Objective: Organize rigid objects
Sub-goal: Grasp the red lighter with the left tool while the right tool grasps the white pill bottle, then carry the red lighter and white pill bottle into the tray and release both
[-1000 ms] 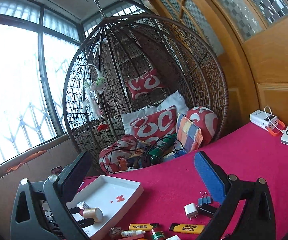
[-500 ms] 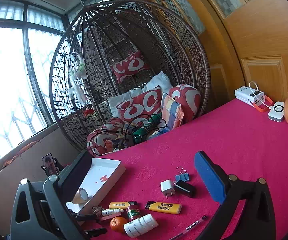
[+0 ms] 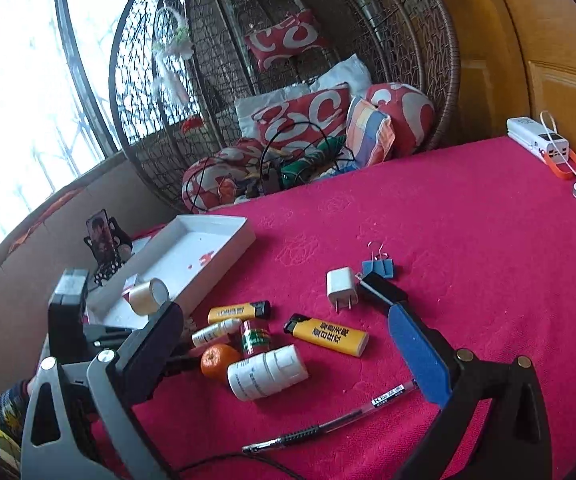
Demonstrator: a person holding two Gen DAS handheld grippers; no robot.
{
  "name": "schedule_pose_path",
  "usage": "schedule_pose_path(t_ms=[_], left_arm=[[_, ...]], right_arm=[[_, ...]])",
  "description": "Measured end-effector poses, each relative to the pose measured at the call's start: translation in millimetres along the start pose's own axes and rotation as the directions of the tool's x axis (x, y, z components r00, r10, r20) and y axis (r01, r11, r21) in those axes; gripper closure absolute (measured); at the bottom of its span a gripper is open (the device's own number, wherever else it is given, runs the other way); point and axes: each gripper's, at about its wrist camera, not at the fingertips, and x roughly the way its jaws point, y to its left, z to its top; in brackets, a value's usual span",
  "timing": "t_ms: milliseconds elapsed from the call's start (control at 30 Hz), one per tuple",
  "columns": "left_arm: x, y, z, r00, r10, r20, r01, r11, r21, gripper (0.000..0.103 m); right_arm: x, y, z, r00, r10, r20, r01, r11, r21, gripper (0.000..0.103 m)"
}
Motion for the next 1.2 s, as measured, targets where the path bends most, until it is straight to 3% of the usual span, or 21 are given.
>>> schedule_pose_path(t_ms=[100, 233, 467, 567, 633, 767, 933, 1100, 1200], left_arm=[[-2, -5, -1, 1.0, -0.025, -0.006, 0.025, 1.0, 0.008, 0.085], [8, -9, -2, 0.998, 0.047, -0.038, -0.046, 0.998, 0.037, 0.084], [14, -11, 0, 0.999, 0.039, -0.025, -0.038, 0.999, 0.039, 0.083], [13, -7, -2, 1.0, 0.019, -0.015, -0.019, 1.0, 0.008, 0.085], [10, -4, -3, 1.0, 0.003, -0.009, -0.003, 1.0, -0.011, 0.091], [-4, -4, -4, 1.0, 0.002, 0.028, -0.001, 0.999, -0.033, 0.091], [-35, -4, 4, 0.993, 0.009, 0.12, -0.002, 0.998, -0.056, 0.091], [-62, -4, 7, 0.979, 0.007, 0.202, 0.009, 0.997, -0.079, 0.091], [-69, -2, 7, 0.974, 0.012, 0.226, 0.007, 0.996, -0.084, 0.091]], right_arm=[[19, 15, -12, 0.996, 0.005, -0.092, -0.015, 0.995, -0.101, 0.004], [35, 25, -15, 0.991, -0.01, -0.131, -0.012, 0.986, -0.163, 0.004], [60, 32, -18, 0.976, -0.038, -0.215, -0.013, 0.973, -0.231, 0.006], [72, 34, -23, 0.963, -0.054, -0.263, -0.016, 0.966, -0.258, 0.031], [72, 34, -23, 0.966, -0.085, -0.245, 0.014, 0.96, -0.278, 0.043], [54, 27, -16, 0.978, -0.067, -0.198, 0.023, 0.976, -0.217, 0.043], [10, 24, 3, 0.999, -0.025, -0.048, 0.018, 0.989, -0.144, 0.043], [-24, 38, 21, 0.996, 0.026, 0.09, -0.015, 0.992, -0.125, 0.043], [-31, 49, 28, 0.991, 0.055, 0.124, -0.04, 0.991, -0.126, 0.043]])
